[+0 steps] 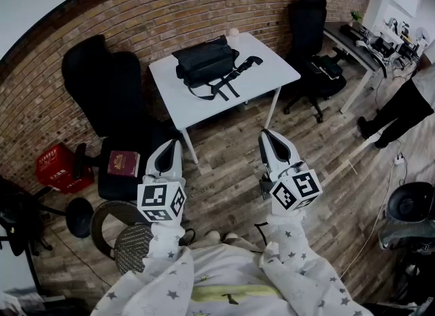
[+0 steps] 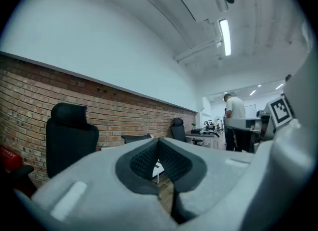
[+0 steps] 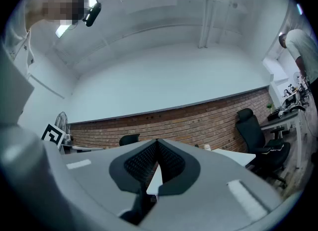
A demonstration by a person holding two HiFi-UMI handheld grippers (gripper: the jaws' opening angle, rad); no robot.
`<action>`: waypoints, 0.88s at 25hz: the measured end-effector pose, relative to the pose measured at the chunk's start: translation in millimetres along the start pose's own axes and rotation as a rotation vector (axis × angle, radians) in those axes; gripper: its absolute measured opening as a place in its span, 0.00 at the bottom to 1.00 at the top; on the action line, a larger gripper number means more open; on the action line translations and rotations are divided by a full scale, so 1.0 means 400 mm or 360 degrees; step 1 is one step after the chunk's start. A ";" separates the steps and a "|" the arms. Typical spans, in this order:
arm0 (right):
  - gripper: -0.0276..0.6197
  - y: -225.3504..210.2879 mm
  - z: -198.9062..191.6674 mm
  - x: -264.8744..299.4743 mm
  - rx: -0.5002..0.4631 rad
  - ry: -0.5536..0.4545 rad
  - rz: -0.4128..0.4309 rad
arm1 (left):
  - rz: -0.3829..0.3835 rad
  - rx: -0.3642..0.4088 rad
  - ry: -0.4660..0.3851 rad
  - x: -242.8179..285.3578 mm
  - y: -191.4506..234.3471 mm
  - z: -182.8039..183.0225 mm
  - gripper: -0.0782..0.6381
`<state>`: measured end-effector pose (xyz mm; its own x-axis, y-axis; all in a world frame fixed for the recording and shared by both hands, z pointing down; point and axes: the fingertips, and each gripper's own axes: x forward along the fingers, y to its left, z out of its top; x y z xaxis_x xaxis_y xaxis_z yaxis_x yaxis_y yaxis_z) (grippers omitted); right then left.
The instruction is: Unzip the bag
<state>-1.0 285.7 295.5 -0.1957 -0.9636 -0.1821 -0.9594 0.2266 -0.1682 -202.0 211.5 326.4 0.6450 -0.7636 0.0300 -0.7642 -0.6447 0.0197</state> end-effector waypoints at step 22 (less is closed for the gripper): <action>0.05 -0.104 -0.100 0.038 0.0166 0.0073 0.0052 | 0.0099 -0.0048 0.0103 0.048 -0.010 -0.084 0.11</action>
<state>27.8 256.0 338.5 -0.2380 -0.9604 -0.1451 -0.9264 0.2693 -0.2631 -186.5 200.6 360.6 0.5954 -0.7976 0.0965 -0.8032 -0.5940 0.0459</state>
